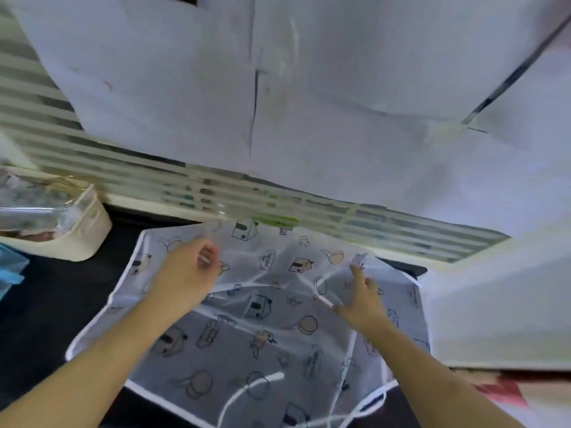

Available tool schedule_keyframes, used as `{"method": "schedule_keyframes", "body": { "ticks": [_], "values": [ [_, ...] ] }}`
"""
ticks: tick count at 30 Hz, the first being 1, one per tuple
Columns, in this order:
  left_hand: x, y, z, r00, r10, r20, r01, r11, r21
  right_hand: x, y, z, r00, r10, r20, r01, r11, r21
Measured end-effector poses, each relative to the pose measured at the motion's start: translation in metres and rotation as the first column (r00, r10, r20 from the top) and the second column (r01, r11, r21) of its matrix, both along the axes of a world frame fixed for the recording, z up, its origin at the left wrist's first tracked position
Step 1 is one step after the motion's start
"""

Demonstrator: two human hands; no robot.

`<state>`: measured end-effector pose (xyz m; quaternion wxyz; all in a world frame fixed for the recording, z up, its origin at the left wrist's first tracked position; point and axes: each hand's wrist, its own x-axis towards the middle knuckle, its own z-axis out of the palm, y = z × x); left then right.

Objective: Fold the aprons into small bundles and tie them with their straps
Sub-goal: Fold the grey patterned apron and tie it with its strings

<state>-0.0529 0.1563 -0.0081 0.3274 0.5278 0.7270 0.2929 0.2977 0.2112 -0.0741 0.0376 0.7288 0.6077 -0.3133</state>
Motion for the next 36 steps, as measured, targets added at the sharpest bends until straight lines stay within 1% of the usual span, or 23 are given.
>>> {"method": "schedule_keyframes", "body": {
  "ticks": [2, 3, 5, 6, 8, 9, 10, 11, 13, 15, 16, 18, 20, 22, 23, 25, 28, 29, 31, 33, 34, 35, 36],
  "values": [
    [0.006, 0.001, -0.024, 1.000, -0.001, -0.030, -0.002, 0.995, -0.098, 0.007, 0.001, -0.013, 0.980, 0.151, 0.130, -0.131, 0.980, -0.152],
    [0.010, -0.002, -0.036, 0.999, -0.046, -0.016, 0.043, 0.986, -0.161, 0.006, -0.007, -0.021, 0.957, 0.229, 0.181, -0.182, 0.953, -0.240],
    [0.018, -0.014, -0.057, 0.977, -0.208, 0.051, 0.214, 0.933, -0.290, -0.004, -0.035, -0.036, 0.901, 0.367, 0.233, -0.254, 0.880, -0.401],
    [0.024, -0.023, -0.066, 0.946, -0.313, 0.085, 0.322, 0.877, -0.358, -0.010, -0.053, -0.044, 0.873, 0.417, 0.255, -0.274, 0.850, -0.451],
    [0.040, -0.042, -0.088, 0.870, -0.478, 0.124, 0.470, 0.723, -0.507, -0.015, -0.083, -0.057, 0.844, 0.467, 0.265, -0.321, 0.834, -0.449],
    [0.050, -0.051, -0.099, 0.833, -0.543, 0.102, 0.494, 0.649, -0.579, -0.011, -0.092, -0.064, 0.850, 0.458, 0.260, -0.334, 0.850, -0.407],
    [0.060, -0.060, -0.111, 0.794, -0.606, 0.041, 0.486, 0.594, -0.642, -0.006, -0.095, -0.068, 0.864, 0.435, 0.253, -0.337, 0.874, -0.351],
    [0.070, -0.069, -0.120, 0.759, -0.649, -0.040, 0.453, 0.572, -0.683, 0.000, -0.096, -0.069, 0.878, 0.414, 0.241, -0.340, 0.893, -0.295],
    [0.091, -0.082, -0.133, 0.725, -0.661, -0.196, 0.368, 0.612, -0.700, 0.014, -0.102, -0.070, 0.897, 0.384, 0.220, -0.355, 0.921, -0.161],
    [0.105, -0.090, -0.139, 0.743, -0.604, -0.288, 0.300, 0.685, -0.664, 0.028, -0.115, -0.069, 0.924, 0.313, 0.220, -0.327, 0.944, 0.032],
    [0.107, -0.092, -0.141, 0.755, -0.581, -0.305, 0.282, 0.706, -0.649, 0.034, -0.123, -0.068, 0.926, 0.294, 0.237, -0.324, 0.941, 0.097],
    [0.105, -0.095, -0.142, 0.774, -0.550, -0.313, 0.269, 0.734, -0.624, 0.042, -0.142, -0.063, 0.920, 0.332, 0.208, -0.360, 0.926, 0.111],
    [0.100, -0.099, -0.145, 0.795, -0.512, -0.325, 0.253, 0.767, -0.590, 0.045, -0.163, -0.057, 0.858, 0.491, 0.152, -0.504, 0.862, 0.060],
    [0.095, -0.103, -0.145, 0.813, -0.483, -0.324, 0.239, 0.786, -0.570, 0.043, -0.184, -0.059, 0.783, 0.594, 0.184, -0.614, 0.786, 0.070],
    [0.094, -0.105, -0.145, 0.819, -0.475, -0.322, 0.235, 0.790, -0.567, 0.040, -0.194, -0.067, 0.772, 0.607, 0.189, -0.621, 0.783, 0.021],
    [0.092, -0.110, -0.141, 0.828, -0.469, -0.309, 0.237, 0.790, -0.566, 0.035, -0.209, -0.076, 0.785, 0.554, 0.276, -0.585, 0.810, 0.037],
    [0.090, -0.117, -0.131, 0.839, -0.490, -0.235, 0.289, 0.768, -0.571, 0.027, -0.216, -0.079, 0.828, 0.501, 0.250, -0.521, 0.853, 0.015],
    [0.089, -0.120, -0.124, 0.843, -0.498, -0.204, 0.318, 0.766, -0.558, 0.026, -0.219, -0.079, 0.824, 0.514, 0.240, -0.528, 0.849, -0.005],
    [0.091, -0.124, -0.109, 0.861, -0.492, -0.125, 0.378, 0.786, -0.489, 0.021, -0.224, -0.076, 0.816, 0.509, 0.275, -0.535, 0.845, 0.024],
    [0.099, -0.126, -0.086, 0.881, -0.474, 0.016, 0.430, 0.784, -0.448, 0.022, -0.226, -0.078, 0.833, 0.488, 0.259, -0.512, 0.858, 0.029],
    [0.103, -0.124, -0.070, 0.874, -0.479, 0.089, 0.465, 0.766, -0.445, 0.019, -0.223, -0.069, 0.854, 0.465, 0.234, -0.479, 0.878, 0.005],
    [0.110, -0.122, -0.054, 0.856, -0.494, 0.153, 0.506, 0.738, -0.446, 0.017, -0.219, -0.058, 0.851, 0.471, 0.232, -0.481, 0.876, -0.014],
    [0.117, -0.118, -0.036, 0.827, -0.527, 0.196, 0.555, 0.711, -0.431, 0.009, -0.209, -0.034, 0.871, 0.447, 0.205, -0.464, 0.885, 0.045]
  ]
}}
